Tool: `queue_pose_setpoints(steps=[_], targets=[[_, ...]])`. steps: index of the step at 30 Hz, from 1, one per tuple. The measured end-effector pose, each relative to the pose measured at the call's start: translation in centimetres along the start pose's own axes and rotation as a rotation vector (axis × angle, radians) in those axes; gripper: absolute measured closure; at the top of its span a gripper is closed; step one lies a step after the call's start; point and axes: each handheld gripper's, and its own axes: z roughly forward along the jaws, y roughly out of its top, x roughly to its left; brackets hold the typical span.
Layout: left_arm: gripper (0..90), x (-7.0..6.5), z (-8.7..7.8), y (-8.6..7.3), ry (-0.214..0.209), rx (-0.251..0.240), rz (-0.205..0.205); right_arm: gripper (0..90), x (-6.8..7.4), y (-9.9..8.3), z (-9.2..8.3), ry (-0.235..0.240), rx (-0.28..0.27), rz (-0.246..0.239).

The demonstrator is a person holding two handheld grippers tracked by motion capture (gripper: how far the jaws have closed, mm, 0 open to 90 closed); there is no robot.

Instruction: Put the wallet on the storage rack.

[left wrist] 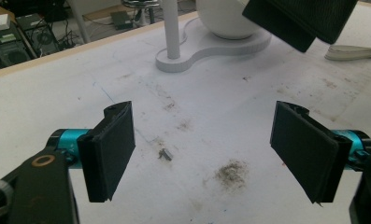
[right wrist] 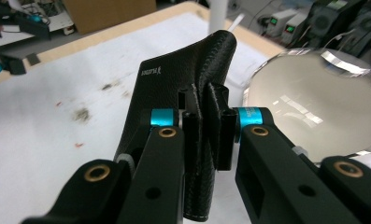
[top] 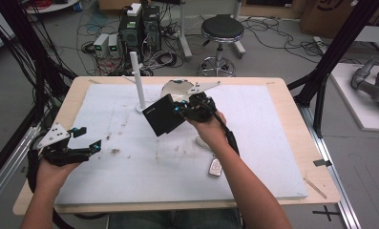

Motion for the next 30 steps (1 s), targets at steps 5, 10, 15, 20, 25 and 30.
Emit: queue_pose_setpoints(steps=[5,10,15,20,25,30], targets=[[22.1,0.1,-0.1,0.0,-0.001,-0.003,-0.004,85.8,-0.9,1.5,-1.3,-0.044,-0.019,-0.036],[22.1,0.2,-0.1,0.0,-0.003,-0.009,-0.009,85.8,-1.8,2.8,-2.3,-0.082,-0.041,-0.057],[22.1,0.1,-0.1,0.1,-0.007,-0.010,-0.007,85.8,-2.6,3.8,-2.7,-0.123,-0.036,-0.091],[22.1,0.2,-0.2,0.1,-0.008,-0.016,-0.010,85.8,-2.9,4.6,-2.9,-0.159,-0.032,-0.128],[22.1,0.2,-0.1,0.1,-0.008,-0.015,-0.008,85.8,-3.6,5.5,-2.5,-0.194,-0.027,-0.150],[22.1,0.1,-0.2,0.2,-0.009,-0.018,-0.008,85.7,-4.3,5.9,-1.8,-0.216,-0.004,-0.147]])
